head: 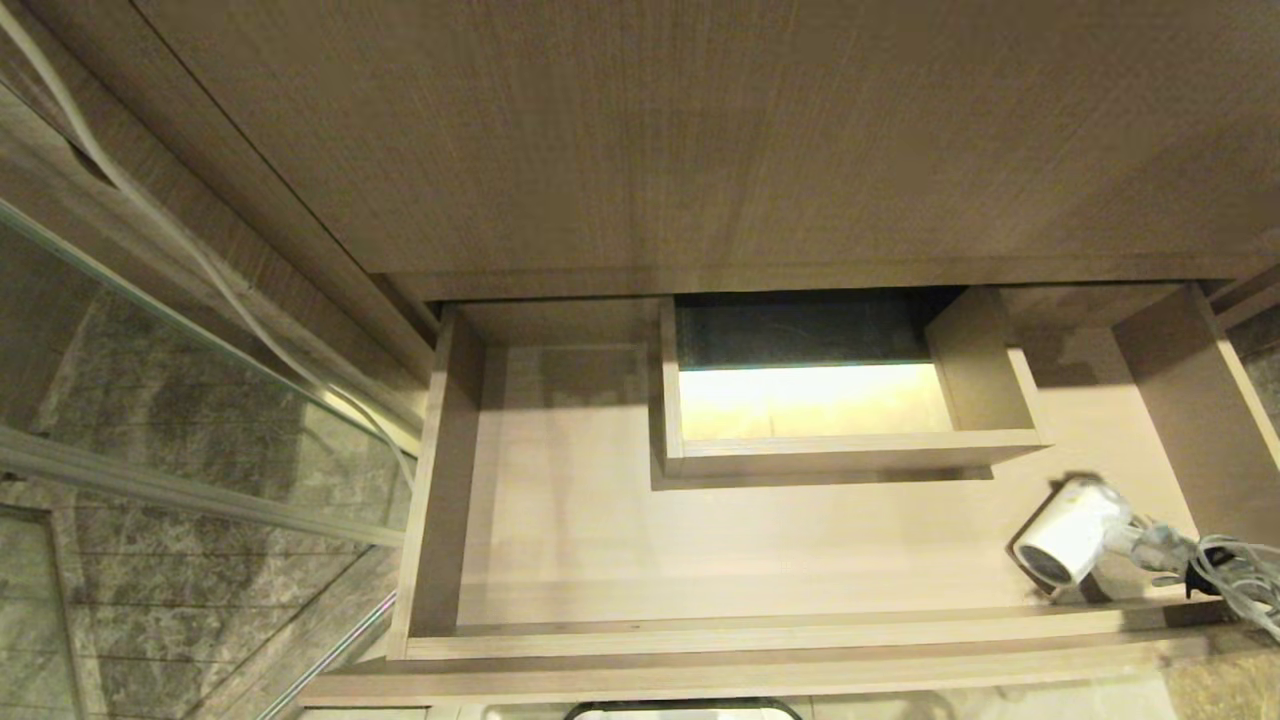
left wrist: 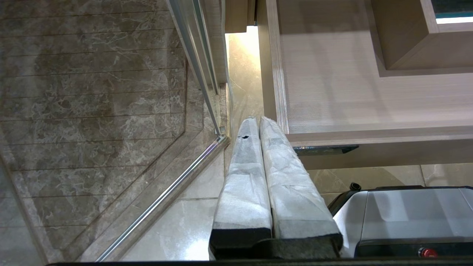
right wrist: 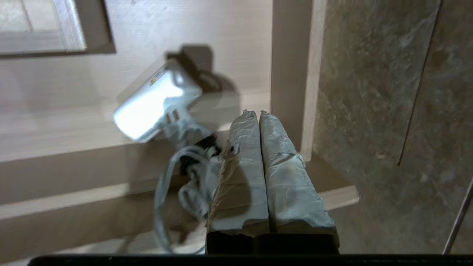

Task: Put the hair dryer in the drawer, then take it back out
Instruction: Put it into the drawer

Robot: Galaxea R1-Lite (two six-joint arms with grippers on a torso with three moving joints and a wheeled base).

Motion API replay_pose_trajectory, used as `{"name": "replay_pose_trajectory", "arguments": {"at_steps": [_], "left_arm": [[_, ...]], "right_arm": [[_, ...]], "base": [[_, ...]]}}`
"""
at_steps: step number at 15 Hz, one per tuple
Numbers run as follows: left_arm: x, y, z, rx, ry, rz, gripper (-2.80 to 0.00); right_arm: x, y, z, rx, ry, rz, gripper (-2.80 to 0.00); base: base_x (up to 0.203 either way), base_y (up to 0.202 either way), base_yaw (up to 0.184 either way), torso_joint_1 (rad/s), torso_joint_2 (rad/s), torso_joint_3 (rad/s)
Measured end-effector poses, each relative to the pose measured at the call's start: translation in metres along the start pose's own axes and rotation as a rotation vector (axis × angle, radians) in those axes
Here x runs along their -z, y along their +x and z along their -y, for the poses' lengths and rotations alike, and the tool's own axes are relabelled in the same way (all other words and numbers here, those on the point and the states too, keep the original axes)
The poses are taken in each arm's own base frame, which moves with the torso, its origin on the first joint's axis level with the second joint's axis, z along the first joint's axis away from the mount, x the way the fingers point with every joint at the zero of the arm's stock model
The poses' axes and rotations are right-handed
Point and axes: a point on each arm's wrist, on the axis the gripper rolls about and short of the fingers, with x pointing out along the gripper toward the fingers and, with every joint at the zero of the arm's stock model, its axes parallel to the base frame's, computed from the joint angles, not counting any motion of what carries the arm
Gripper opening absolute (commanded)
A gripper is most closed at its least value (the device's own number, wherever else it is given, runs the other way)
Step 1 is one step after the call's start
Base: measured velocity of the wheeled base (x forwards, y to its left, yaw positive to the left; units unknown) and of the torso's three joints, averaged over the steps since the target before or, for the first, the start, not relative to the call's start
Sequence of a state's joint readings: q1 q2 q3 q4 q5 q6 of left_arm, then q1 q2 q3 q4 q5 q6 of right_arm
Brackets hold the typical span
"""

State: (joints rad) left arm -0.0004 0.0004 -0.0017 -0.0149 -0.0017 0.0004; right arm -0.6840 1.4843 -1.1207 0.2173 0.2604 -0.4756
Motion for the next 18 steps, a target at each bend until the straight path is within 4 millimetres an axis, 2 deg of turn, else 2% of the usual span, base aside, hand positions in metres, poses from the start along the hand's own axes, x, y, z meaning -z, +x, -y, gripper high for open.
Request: {"name": "replay_pose_trajectory", "arguments": {"at_steps": [4,9,10,14,18], "left_arm": [[0.0,0.0,0.0,0.0,0.0,0.0,-2.8],[0.0,0.0,0.0,0.0,0.0,-0.001,-2.8],[0.0,0.0,0.0,0.0,0.0,-0.001,-2.8],[0.0,0.0,0.0,0.0,0.0,0.0,-2.8],[0.0,0.0,0.0,0.0,0.0,0.0,-2.8]], "right_arm": [[0.007,0.009,-0.002,-0.041,-0.036,-0.079,-2.8],[0.028,-0.005,-0.017,-0.158,-0.071,-0.295,-2.8],[0.029,-0.005,-0.018,-0.164,-0.081,-0.298,0.0],[0.039,0.0,-0.02,-0.188,-0.153,-0.351,0.0],[0.052,0.014,-0.02,-0.177,-0.152,-0.474,0.0]], "base": [[0.0,0.0,0.0,0.0,0.0,0.0],[0.0,0.0,0.0,0.0,0.0,0.0],[0.0,0.0,0.0,0.0,0.0,0.0],[0.0,0.0,0.0,0.0,0.0,0.0],[0.0,0.0,0.0,0.0,0.0,0.0]]}}
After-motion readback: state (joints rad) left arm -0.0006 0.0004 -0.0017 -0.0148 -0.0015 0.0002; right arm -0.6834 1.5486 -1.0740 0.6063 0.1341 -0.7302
